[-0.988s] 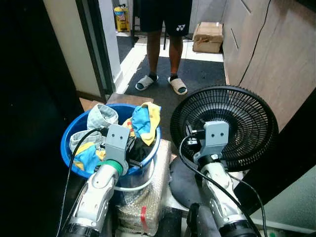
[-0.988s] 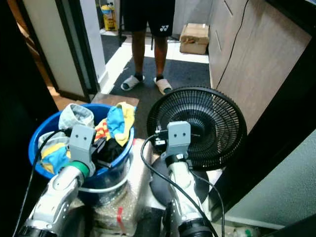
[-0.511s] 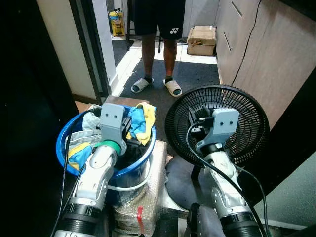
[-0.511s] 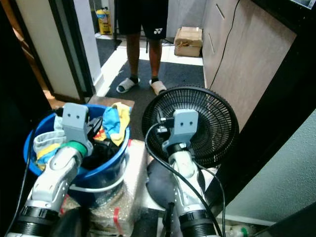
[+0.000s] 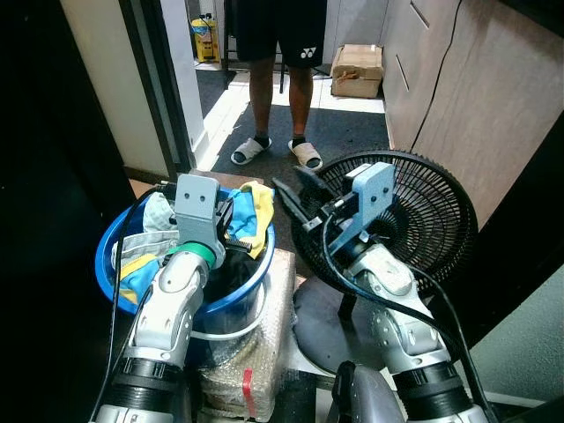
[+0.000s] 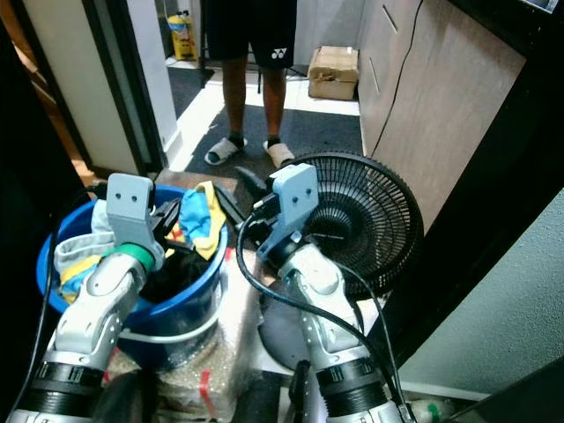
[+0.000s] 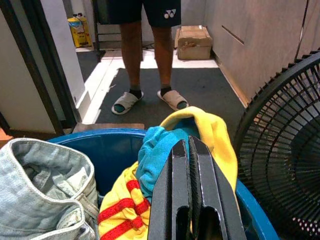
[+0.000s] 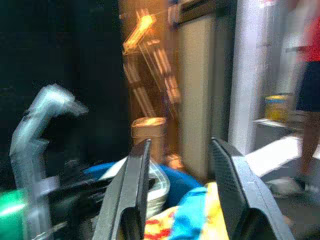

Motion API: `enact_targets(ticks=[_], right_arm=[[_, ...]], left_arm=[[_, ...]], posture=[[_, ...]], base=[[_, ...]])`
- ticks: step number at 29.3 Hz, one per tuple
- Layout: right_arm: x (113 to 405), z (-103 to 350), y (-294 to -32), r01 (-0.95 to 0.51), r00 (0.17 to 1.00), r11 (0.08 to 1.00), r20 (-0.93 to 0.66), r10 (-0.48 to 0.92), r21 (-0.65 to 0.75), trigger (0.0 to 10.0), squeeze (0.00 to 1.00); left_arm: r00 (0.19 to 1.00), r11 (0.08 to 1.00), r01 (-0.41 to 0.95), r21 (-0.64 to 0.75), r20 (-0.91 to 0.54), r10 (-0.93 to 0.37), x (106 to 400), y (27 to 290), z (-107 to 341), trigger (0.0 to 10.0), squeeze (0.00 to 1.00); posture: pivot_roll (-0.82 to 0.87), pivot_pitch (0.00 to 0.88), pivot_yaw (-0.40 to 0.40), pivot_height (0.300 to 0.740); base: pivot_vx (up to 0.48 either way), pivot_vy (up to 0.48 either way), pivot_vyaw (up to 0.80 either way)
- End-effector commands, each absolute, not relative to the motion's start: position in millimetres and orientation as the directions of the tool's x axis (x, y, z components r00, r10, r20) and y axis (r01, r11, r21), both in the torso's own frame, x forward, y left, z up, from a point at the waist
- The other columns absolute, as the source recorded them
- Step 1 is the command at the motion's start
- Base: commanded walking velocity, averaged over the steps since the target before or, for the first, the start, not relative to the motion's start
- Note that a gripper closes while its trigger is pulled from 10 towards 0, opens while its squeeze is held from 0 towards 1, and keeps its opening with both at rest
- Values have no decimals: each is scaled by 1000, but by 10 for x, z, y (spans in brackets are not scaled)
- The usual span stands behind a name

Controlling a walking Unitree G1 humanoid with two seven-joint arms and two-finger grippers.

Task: Clothes washing

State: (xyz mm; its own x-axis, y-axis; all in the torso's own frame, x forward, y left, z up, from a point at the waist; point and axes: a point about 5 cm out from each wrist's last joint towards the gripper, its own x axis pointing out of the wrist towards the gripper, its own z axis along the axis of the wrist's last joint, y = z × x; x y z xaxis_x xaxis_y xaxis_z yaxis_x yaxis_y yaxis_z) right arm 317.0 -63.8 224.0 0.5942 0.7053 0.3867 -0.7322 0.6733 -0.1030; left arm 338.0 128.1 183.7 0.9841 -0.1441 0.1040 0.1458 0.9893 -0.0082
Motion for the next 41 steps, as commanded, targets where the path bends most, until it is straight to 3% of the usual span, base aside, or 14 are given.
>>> enact_targets(ticks=[1, 4, 6, 8, 14, 19, 24, 32, 37, 41], right_arm=[[3160, 2304, -551, -781, 532, 613, 388, 753, -119, 10000, 0], [3275, 2254, -525, -739, 583, 656, 343, 736, -153, 10000, 0], [3470, 2053, -553, -572, 739, 768, 227, 635, -287, 10000, 0], [3523, 1923, -605, -471, 805, 792, 180, 566, -388, 10000, 0], [3555, 1842, -702, -402, 858, 834, 161, 487, -378, 10000, 0], [3514, 1910, -617, -476, 804, 796, 181, 566, -373, 10000, 0], [3478, 1890, -360, -587, 721, 732, 189, 667, -346, 10000, 0], [3572, 1673, -195, -594, 779, 775, 86, 621, -218, 10000, 0], [3625, 1630, -179, -546, 817, 795, 40, 575, -265, 10000, 0], [3641, 1648, -186, -588, 790, 768, 23, 613, -255, 10000, 0]], left_arm=[[985, 990, 141, -17, 103, -138, 3376, 1272, 1865, 10000, 0], [985, 990, 137, -19, 107, -135, 3358, 1274, 1880, 10000, 0], [987, 991, 132, -5, 97, -131, 3293, 1302, 1848, 10000, 0], [988, 991, 130, 3, 81, -130, 3250, 1322, 1805, 10000, 0], [990, 992, 129, 8, 60, -129, 3205, 1322, 1766, 10000, 0], [990, 992, 127, 9, 54, -128, 3196, 1326, 1776, 10000, 0], [991, 993, 114, 10, 68, -114, 3212, 1342, 1856, 10000, 0], [994, 996, 86, 18, 58, -87, 3197, 1396, 1848, 10000, 0], [995, 996, 84, 23, 50, -85, 3173, 1401, 1842, 10000, 0], [996, 996, 80, 27, 45, -81, 3165, 1419, 1848, 10000, 0]], posture=[[121, 21, 0, 471], [129, 27, -5, 471], [148, 47, -13, 471], [153, 62, -13, 471], [163, 88, -9, 471], [162, 103, -9, 471], [176, 124, -25, 471], [198, 154, -42, 471], [204, 161, -43, 471], [213, 169, -40, 471]], base=[[0, 0, 0], [0, 0, 0], [0, 0, 0], [0, 0, 0], [0, 0, 0], [0, 0, 0], [0, 0, 0], [0, 0, 0], [0, 0, 0], [0, 0, 0]])
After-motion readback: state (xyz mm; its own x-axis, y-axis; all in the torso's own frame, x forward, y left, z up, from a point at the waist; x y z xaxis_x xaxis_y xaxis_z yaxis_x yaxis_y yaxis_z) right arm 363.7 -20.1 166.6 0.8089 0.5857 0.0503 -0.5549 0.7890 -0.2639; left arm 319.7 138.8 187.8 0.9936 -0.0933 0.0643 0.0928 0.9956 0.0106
